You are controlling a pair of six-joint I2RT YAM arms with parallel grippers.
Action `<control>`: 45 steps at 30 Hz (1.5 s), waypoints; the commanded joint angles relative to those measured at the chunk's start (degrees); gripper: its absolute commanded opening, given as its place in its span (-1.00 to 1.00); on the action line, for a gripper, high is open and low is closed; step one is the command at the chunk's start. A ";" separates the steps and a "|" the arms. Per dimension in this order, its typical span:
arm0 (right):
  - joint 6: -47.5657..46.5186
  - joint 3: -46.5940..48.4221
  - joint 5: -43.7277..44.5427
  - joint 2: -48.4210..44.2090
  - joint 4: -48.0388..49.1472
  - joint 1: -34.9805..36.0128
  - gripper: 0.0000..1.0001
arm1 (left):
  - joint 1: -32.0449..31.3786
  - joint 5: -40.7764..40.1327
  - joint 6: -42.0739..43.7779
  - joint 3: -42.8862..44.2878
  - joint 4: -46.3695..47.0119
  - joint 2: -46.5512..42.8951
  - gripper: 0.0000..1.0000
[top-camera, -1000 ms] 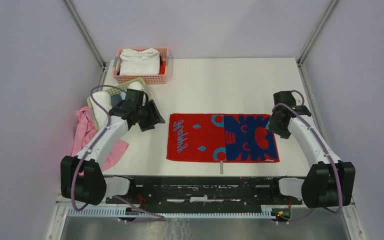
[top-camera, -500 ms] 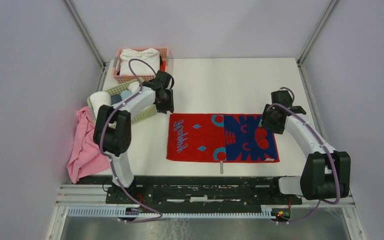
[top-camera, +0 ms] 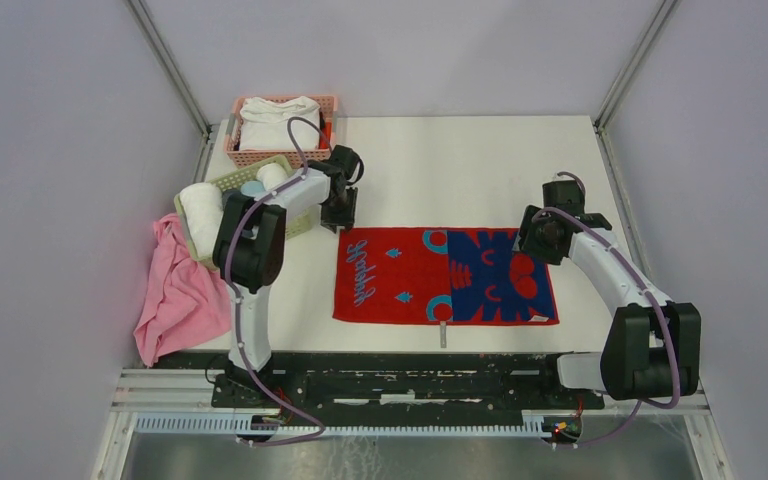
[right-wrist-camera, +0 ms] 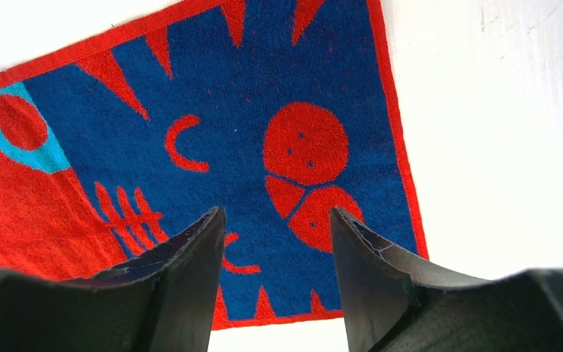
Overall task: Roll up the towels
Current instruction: Fold the towel at the center of the board.
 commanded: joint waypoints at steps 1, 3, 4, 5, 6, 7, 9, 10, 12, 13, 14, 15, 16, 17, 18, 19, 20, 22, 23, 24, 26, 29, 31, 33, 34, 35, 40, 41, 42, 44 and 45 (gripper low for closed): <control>-0.71 0.58 -0.07 -0.99 2.08 -0.20 0.25 | -0.40 -1.11 3.50 2.30 -2.17 1.76 -0.17; -0.70 0.65 -0.13 -0.92 2.16 -0.19 0.25 | -0.37 -0.97 3.75 2.31 -2.47 3.00 -0.18; -0.70 0.68 -0.11 -0.80 2.25 -0.24 0.25 | -0.34 -1.11 3.73 2.18 -2.58 3.59 -0.18; -0.65 0.74 -0.09 -0.70 2.38 -0.20 0.25 | -0.40 -1.02 3.80 2.26 -2.87 4.20 -0.21; -0.74 1.00 -0.22 -0.64 2.43 -0.21 0.25 | -0.38 -0.66 3.96 2.34 -3.14 4.88 -0.23; -0.76 1.42 -0.28 -0.41 2.25 -0.20 0.25 | -0.36 -0.21 4.13 2.48 -3.29 5.42 -0.24; -0.84 2.25 -0.24 -0.13 2.17 -0.19 0.25 | -0.35 0.33 4.61 2.44 -3.42 6.25 -0.28; -1.16 2.74 -0.50 0.30 2.17 -0.19 0.26 | -0.33 0.64 4.95 2.46 -3.56 6.63 -0.30; -3.12 3.96 -2.74 2.20 2.24 -0.19 0.36 | -0.24 0.64 6.04 2.81 -3.97 7.21 -0.36; -4.03 4.79 -4.24 3.39 2.03 -0.19 0.36 | -0.07 0.48 6.67 2.86 -4.14 7.36 -0.42; -4.81 5.97 -5.81 4.77 1.52 -0.19 0.35 | 0.09 0.13 7.12 2.92 -4.28 7.38 -0.47; -5.31 7.04 -7.21 6.05 1.26 -0.19 0.35 | 0.22 -0.11 7.51 2.99 -4.27 7.32 -0.52; -5.68 8.11 -8.22 7.43 1.32 -0.19 0.35 | 0.56 -0.11 7.65 3.13 -4.23 7.23 -0.58; -6.25 9.06 -8.78 8.86 1.71 -0.19 0.35 | 0.88 -0.23 7.83 3.57 -4.26 7.28 -0.65; -6.77 10.25 -9.32 10.26 2.23 -0.19 0.35 | 1.22 -0.66 8.05 4.23 -4.19 7.34 -0.70; -7.43 11.69 -10.00 11.83 2.60 -0.19 0.35 | 1.45 -1.40 8.26 4.96 -4.18 7.53 -0.76; -8.33 13.27 -10.98 13.42 3.04 -0.19 0.36 | 1.63 -2.21 8.58 5.91 -4.34 7.74 -0.80; -10.71 17.69 -11.61 17.63 2.18 -0.20 0.36 | 1.80 -3.63 9.44 7.89 -4.70 8.36 -0.85; -12.83 20.62 -12.08 19.75 1.22 -0.24 0.36 | 1.83 -4.12 9.95 8.93 -4.78 8.77 -0.89; -15.49 24.14 -12.53 22.47 -0.42 -0.24 0.35 | 1.94 -4.29 10.31 9.84 -4.90 9.20 -0.91; -20.40 33.32 -10.90 28.07 -7.37 -0.51 0.35 | 2.26 -4.59 11.11 11.97 -5.01 10.13 -0.93; -26.51 45.38 -10.32 37.00 -14.07 -2.66 0.32 | 2.48 -5.12 12.33 14.72 -4.76 11.51 -0.95; -30.15 50.68 -8.60 41.19 -17.21 -3.95 0.28 | 2.72 -5.20 12.52 16.21 -4.84 12.23 -0.95; -33.05 52.77 -7.64 43.70 -18.66 -4.94 0.24 | 2.91 -4.53 12.54 16.85 -4.78 12.62 -0.95; -34.31 52.13 -7.64 44.18 -18.44 -5.39 0.23 | 2.97 -4.21 12.46 17.06 -4.76 12.78 -0.95; -35.39 50.97 -7.94 44.36 -17.51 -5.83 0.22 | 3.03 -4.04 12.49 17.22 -4.77 12.83 -0.95; -38.50 49.84 -10.30 45.92 -17.60 -6.70 0.11 | 3.02 -3.64 12.87 16.76 -4.34 13.05 -0.95; -38.64 49.98 -10.72 46.27 -18.02 -6.70 0.09 | 3.02 -3.52 12.83 16.77 -4.46 13.16 -0.95; -38.78 49.86 -10.89 46.43 -18.30 -6.70 0.06 | 3.02 -3.51 12.79 16.70 -4.49 13.27 -0.95; -39.49 48.92 -10.89 46.66 -18.61 -6.70 0.02 | 3.02 -3.41 12.79 16.68 -4.45 13.29 -0.95; -39.67 48.15 -10.39 46.68 -18.32 -6.70 0.02 | 3.02 -3.26 12.79 16.76 -4.41 13.30 -0.95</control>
